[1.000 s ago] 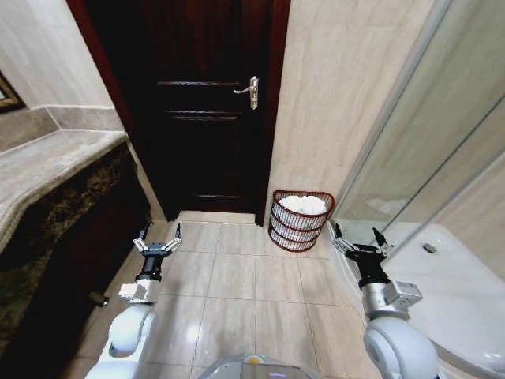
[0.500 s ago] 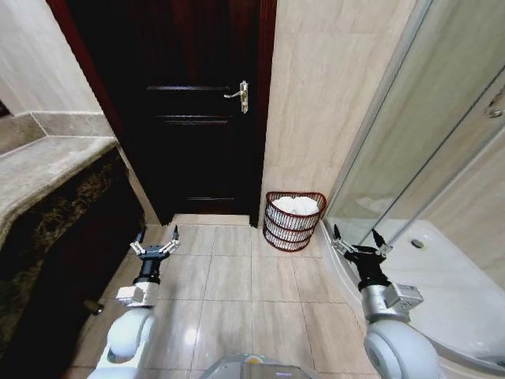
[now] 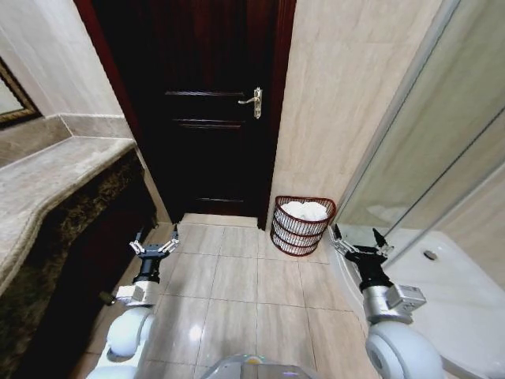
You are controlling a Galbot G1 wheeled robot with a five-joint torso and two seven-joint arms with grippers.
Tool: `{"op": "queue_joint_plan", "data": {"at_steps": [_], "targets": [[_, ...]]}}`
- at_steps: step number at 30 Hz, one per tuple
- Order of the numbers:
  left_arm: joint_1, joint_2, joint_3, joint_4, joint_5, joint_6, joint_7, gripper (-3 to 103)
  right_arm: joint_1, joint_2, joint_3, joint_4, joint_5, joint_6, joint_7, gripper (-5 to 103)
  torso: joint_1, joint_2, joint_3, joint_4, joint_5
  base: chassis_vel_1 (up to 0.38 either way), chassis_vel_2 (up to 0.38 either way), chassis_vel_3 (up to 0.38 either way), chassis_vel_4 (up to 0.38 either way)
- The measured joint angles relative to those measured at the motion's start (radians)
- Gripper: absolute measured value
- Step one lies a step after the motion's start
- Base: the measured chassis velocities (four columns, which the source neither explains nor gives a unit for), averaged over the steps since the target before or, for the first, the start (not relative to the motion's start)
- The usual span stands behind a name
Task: Discard the used towel into the hamper.
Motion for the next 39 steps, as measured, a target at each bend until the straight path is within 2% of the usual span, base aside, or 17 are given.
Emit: {"op": "queue_joint_plan", "data": {"at_steps": [9, 11, 14, 16, 18, 20, 23, 25, 27, 32, 39], "targets": [[-0.003, 0.006, 0.000, -0.011, 0.001, 0.008, 0.000, 100, 0.003, -0.002, 0.015, 0.007, 0.032, -0.005, 0.005, 100, 0.015, 0.033, 0.018, 0.0001, 0.0000, 0.000, 0.000, 0.000, 0.000], [-0.001, 0.008, 0.001, -0.023, 0.009, 0.028, 0.001, 100, 0.011, -0.004, 0.031, 0.009, 0.080, -0.021, 0.015, 100, 0.021, 0.048, 0.027, 0.0001, 0.0000, 0.000, 0.000, 0.000, 0.000], [0.001, 0.009, 0.001, -0.027, 0.013, 0.039, 0.002, 100, 0.015, -0.004, 0.042, 0.005, 0.093, -0.025, 0.010, 100, 0.023, 0.053, 0.030, 0.0001, 0.0000, 0.000, 0.000, 0.000, 0.000], [0.000, 0.010, 0.004, -0.035, 0.026, 0.072, -0.003, 100, 0.027, -0.001, 0.061, -0.014, 0.098, -0.026, -0.024, 100, 0.028, 0.065, 0.036, 0.0002, 0.0000, 0.000, 0.000, 0.000, 0.000], [-0.008, 0.008, 0.008, -0.040, 0.038, 0.097, -0.013, 100, 0.044, 0.018, 0.080, -0.050, 0.043, -0.005, -0.073, 100, 0.033, 0.077, 0.044, 0.0003, 0.0000, 0.000, 0.000, 0.000, 0.000], [-0.010, 0.008, 0.009, -0.047, 0.044, 0.105, -0.014, 100, 0.048, 0.035, 0.085, -0.057, 0.020, 0.003, -0.089, 100, 0.035, 0.082, 0.047, 0.0003, 0.0001, 0.000, 0.000, 0.000, 0.000], [-0.012, 0.009, 0.009, -0.079, 0.050, 0.142, -0.021, 100, 0.038, 0.072, 0.086, -0.046, -0.007, 0.003, -0.099, 100, 0.041, 0.097, 0.056, 0.0001, 0.0001, 0.000, 0.000, 0.000, 0.000], [-0.025, 0.001, 0.006, -0.105, 0.054, 0.176, -0.031, 100, 0.019, 0.106, 0.088, -0.031, -0.062, 0.015, -0.122, 100, 0.046, 0.109, 0.063, 0.0001, 0.0000, 0.000, 0.000, 0.000, 0.000], [-0.029, -0.001, 0.006, -0.111, 0.055, 0.182, -0.031, 100, 0.014, 0.116, 0.090, -0.026, -0.075, 0.019, -0.129, 100, 0.047, 0.112, 0.065, 0.0001, 0.0000, 0.000, 0.000, 0.000, 0.000], [-0.019, -0.011, 0.010, -0.175, 0.066, 0.224, -0.025, 100, -0.047, 0.194, 0.085, 0.037, -0.162, 0.039, -0.153, 100, 0.058, 0.138, 0.080, 0.0001, 0.0000, 0.000, 0.000, 0.000, 0.000], [-0.009, -0.007, 0.007, -0.221, 0.074, 0.264, -0.024, 100, -0.090, 0.213, 0.081, 0.047, -0.184, 0.042, -0.160, 100, 0.070, 0.168, 0.097, 0.0002, -0.0001, 0.000, 0.000, 0.000, 0.000]]}}
